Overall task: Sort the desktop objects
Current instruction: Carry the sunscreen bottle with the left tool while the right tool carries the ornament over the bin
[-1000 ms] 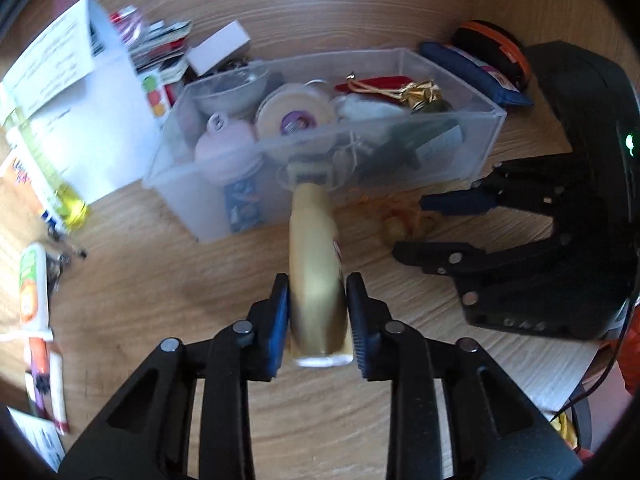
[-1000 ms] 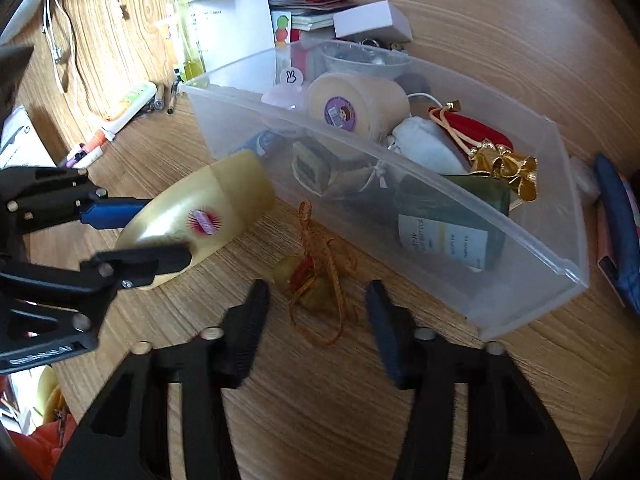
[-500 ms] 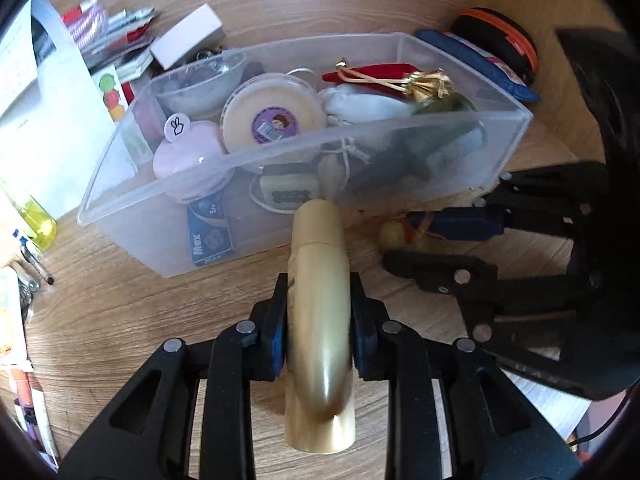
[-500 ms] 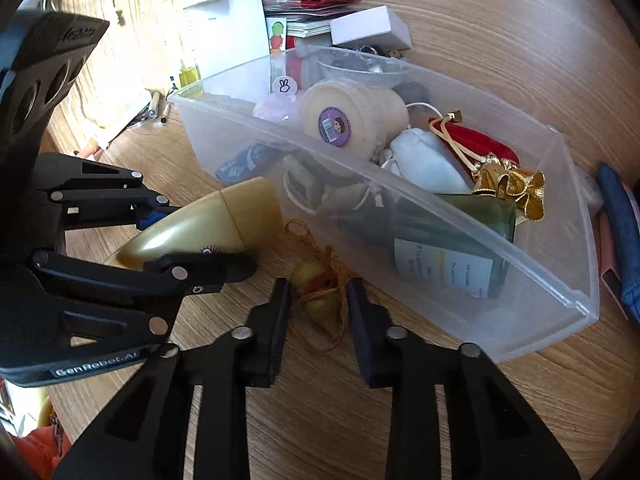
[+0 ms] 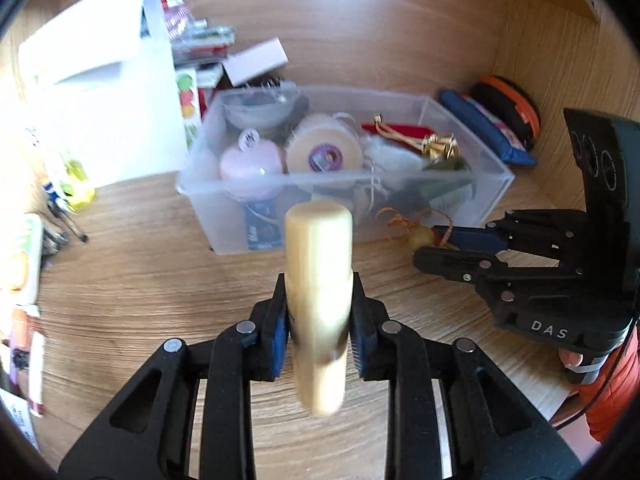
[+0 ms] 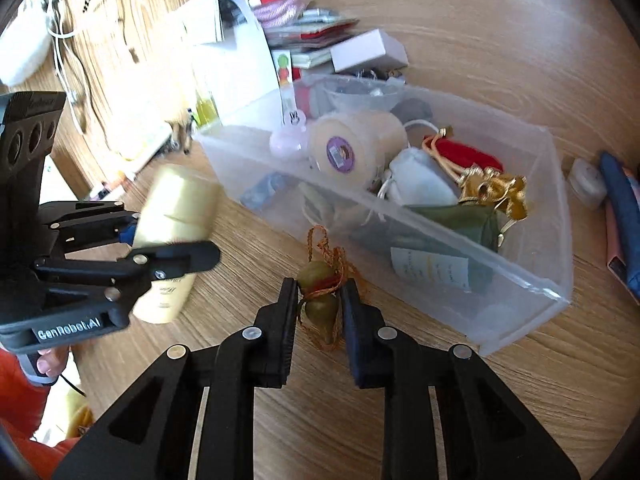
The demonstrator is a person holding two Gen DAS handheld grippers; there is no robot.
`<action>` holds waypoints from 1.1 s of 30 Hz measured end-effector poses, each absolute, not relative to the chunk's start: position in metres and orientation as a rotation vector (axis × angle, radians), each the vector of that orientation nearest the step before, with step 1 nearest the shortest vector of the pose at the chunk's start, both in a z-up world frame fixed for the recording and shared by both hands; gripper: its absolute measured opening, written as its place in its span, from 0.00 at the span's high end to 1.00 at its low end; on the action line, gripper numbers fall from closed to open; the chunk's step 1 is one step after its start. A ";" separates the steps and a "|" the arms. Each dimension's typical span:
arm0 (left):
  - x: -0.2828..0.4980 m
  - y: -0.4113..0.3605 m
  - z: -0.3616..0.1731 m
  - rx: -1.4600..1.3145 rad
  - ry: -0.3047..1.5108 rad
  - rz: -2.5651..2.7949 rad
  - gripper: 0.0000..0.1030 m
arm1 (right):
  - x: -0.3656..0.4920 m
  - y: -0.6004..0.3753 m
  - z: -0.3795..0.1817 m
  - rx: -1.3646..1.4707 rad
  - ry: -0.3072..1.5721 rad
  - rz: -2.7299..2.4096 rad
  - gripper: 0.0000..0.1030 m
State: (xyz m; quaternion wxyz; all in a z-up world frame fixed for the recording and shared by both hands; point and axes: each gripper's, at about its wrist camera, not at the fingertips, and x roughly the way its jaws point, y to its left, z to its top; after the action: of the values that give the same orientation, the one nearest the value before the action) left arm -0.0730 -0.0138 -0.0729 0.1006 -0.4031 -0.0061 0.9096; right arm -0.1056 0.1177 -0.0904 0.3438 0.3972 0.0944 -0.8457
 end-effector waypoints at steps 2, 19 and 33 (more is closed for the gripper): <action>-0.068 -0.019 -0.065 -1.170 -0.015 2.703 0.75 | -0.101 0.118 -0.082 1.013 0.237 -2.199 0.81; -0.053 -0.033 -0.006 -0.955 -0.078 2.765 0.75 | -0.070 0.139 -0.007 0.796 0.211 -2.309 0.81; -0.095 -0.059 0.027 -0.905 -0.095 2.818 0.75 | -0.108 0.150 0.016 0.775 0.126 -2.371 0.81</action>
State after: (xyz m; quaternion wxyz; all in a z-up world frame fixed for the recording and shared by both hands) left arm -0.0949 -0.0593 0.0267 0.0900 -0.3045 -0.0321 0.9477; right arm -0.1077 0.1505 0.0163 0.3166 0.2943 0.0480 -0.9005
